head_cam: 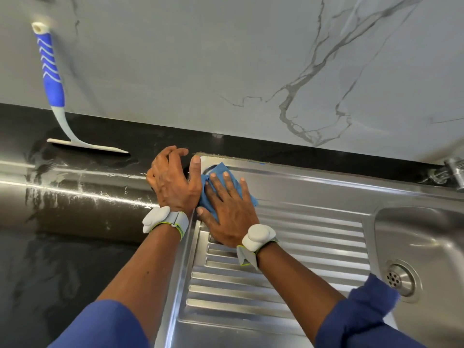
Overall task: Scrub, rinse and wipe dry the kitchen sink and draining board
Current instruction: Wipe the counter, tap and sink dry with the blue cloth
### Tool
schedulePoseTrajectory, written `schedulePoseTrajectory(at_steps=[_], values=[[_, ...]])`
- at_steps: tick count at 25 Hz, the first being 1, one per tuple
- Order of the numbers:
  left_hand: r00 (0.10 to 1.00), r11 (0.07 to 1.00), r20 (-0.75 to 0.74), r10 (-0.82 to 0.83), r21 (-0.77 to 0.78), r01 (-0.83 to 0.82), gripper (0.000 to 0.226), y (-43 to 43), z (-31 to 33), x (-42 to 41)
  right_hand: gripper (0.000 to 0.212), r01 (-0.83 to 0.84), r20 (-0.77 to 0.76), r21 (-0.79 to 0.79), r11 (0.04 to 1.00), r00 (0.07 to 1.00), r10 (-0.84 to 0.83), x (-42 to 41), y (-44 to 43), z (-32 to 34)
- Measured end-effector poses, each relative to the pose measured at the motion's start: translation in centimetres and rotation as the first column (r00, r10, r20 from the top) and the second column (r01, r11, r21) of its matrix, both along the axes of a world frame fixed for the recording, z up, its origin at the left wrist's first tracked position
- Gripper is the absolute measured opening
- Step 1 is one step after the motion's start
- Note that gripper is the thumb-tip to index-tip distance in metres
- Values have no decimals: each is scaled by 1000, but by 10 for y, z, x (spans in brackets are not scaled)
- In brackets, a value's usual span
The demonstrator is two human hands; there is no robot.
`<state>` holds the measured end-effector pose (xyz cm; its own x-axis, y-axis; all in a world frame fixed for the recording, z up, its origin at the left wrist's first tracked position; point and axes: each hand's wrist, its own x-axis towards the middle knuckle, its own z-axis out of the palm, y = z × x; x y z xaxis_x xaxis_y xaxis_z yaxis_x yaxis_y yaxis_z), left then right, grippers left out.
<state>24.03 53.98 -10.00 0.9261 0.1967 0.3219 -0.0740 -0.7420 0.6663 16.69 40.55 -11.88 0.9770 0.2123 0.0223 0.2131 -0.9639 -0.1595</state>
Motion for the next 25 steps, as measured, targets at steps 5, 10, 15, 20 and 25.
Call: schedulePoseTrajectory(at_steps=[5,10,15,20,25], values=[[999,998,-21,-31,58,32,39,1,-1,0,64,491,11,-153,858,869,-495,0,-29,22],[995,988,-48,-85,124,90,41,2,-7,3,63,368,-29,-26,929,929,-369,-1,-7,-2],[990,977,-35,-133,161,137,48,-2,-6,6,60,106,-31,-31,994,994,-107,-18,-34,-10],[983,974,-62,-174,137,181,54,-1,-5,5,61,489,9,-51,871,872,-490,-65,-132,-13],[983,983,-41,-178,42,180,48,5,-6,5,78,969,-190,22,245,245,-951,-50,-181,0]])
